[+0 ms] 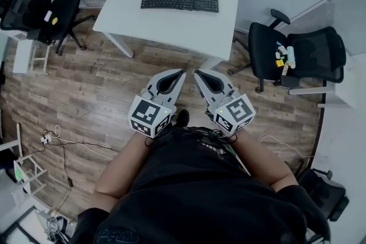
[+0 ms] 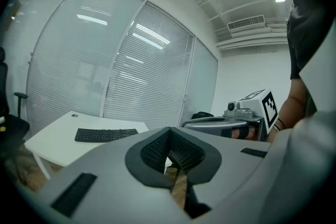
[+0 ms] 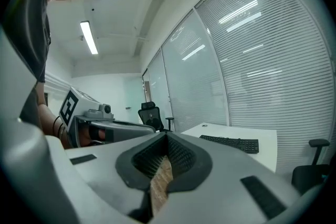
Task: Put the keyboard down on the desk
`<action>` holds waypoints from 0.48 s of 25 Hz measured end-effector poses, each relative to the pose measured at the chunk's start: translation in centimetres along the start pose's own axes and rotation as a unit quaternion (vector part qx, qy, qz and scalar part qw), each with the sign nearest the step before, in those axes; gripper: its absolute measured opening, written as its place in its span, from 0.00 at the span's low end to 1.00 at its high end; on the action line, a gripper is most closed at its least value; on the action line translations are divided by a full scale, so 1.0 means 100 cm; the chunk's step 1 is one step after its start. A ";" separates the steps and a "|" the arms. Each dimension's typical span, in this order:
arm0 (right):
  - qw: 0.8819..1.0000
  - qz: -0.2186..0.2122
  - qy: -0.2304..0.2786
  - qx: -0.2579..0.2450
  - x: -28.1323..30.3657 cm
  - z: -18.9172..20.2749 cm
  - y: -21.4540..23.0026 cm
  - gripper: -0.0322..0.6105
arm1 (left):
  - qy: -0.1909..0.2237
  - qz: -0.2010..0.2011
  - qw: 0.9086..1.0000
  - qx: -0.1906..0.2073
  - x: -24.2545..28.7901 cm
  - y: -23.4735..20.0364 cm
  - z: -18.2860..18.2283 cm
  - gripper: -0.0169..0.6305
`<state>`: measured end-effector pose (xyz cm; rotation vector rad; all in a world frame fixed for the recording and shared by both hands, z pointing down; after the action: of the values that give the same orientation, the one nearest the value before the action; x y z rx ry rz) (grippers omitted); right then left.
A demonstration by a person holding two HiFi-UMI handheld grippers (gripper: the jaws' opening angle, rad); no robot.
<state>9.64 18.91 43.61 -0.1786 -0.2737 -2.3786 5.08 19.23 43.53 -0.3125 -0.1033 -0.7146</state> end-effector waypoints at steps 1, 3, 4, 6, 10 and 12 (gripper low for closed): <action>1.000 -0.001 -0.001 0.000 -0.004 0.002 0.000 0.08 | 0.000 -0.002 1.000 0.000 -0.001 0.004 0.002 0.05; 1.000 -0.002 -0.004 -0.001 -0.011 0.005 -0.001 0.08 | 0.000 -0.004 1.000 -0.001 -0.003 0.011 0.004 0.05; 1.000 -0.004 -0.004 -0.004 -0.013 0.006 -0.003 0.08 | 0.000 -0.005 1.000 -0.001 -0.004 0.014 0.005 0.05; 1.000 -0.008 -0.003 -0.006 -0.019 0.008 -0.006 0.08 | 0.001 -0.007 1.000 -0.001 -0.005 0.019 0.006 0.05; 1.000 -0.004 -0.004 0.005 -0.027 0.013 -0.007 0.08 | 0.002 -0.008 1.000 0.000 -0.004 0.028 0.009 0.05; 1.000 -0.005 -0.002 0.004 -0.029 0.013 -0.008 0.08 | 0.002 -0.007 1.000 0.001 -0.003 0.031 0.009 0.05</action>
<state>11.30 21.66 44.12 -0.1781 -0.2858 -2.3871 6.94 21.88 43.59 -0.3086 -0.1034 -0.7294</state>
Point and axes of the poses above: the fingertips, and each gripper's own axes: x forward along the fingers, y to its right, z out of its underside, the point moved 1 cm from there along -x, backward along the fingers, and after that the axes turned 4 degrees about z, right-handed, at the moved point
